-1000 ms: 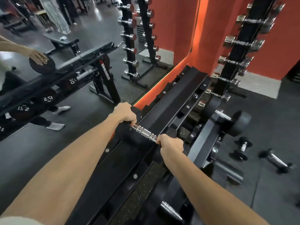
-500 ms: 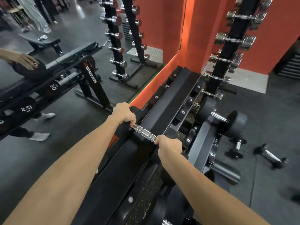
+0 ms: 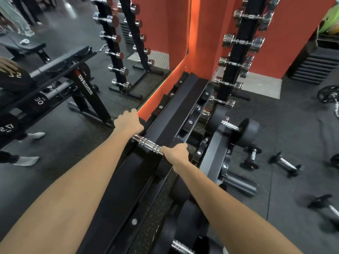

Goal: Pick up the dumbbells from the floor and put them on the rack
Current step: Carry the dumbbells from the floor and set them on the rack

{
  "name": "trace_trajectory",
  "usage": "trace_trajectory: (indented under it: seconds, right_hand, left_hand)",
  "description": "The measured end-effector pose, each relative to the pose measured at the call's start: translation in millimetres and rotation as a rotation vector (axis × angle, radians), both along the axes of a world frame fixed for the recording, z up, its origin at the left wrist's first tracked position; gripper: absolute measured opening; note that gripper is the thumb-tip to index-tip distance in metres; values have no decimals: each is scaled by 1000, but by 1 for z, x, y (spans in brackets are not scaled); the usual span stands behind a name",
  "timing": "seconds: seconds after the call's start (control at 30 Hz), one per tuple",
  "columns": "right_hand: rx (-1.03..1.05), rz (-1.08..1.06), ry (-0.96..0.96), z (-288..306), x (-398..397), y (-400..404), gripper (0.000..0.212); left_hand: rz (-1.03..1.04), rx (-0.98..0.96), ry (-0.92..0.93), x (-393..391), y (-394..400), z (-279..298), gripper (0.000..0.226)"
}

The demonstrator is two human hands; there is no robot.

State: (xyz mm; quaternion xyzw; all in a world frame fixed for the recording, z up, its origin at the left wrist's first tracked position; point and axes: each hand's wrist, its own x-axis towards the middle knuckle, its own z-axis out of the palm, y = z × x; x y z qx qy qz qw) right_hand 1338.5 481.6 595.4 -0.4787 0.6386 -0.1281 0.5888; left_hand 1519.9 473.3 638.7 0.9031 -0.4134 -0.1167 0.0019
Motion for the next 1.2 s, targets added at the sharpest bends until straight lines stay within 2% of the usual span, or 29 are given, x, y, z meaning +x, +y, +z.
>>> trace_trajectory:
  seconds: [0.07, 0.17, 0.3, 0.4, 0.5, 0.7, 0.83, 0.97, 1.2]
  right_hand:
    - [-161, 125, 63, 10, -12, 2, 92]
    - [-410, 208, 90, 34, -43, -2, 67]
    - [-532, 242, 50, 69, -130, -19, 42]
    - [-515, 156, -4, 86, -228, -23, 31]
    - [-554, -37, -13, 95, -334, -19, 21]
    - [-641, -342, 48, 98, -536, -9, 32]
    - [-638, -470, 85, 90, -657, -3, 33]
    - [-641, -551, 98, 83, -748, -12, 34]
    - [-595, -560, 87, 67, -842, -68, 33]
  left_hand:
    - [-111, -99, -35, -21, 0, 11, 62]
    - [-255, -279, -3, -65, -1, 32, 46]
    - [-356, -391, 212, -147, -9, 66, 28]
    - [-500, -378, 367, -230, -24, 87, 23]
    - [-669, -389, 465, -333, -41, 101, 25]
    - [-924, -297, 592, -551, -63, 106, 31]
    - [-983, -217, 596, -668, -81, 100, 30]
    - [-989, -182, 631, -751, -100, 88, 27]
    - [-1023, -67, 624, -850, -152, 63, 30]
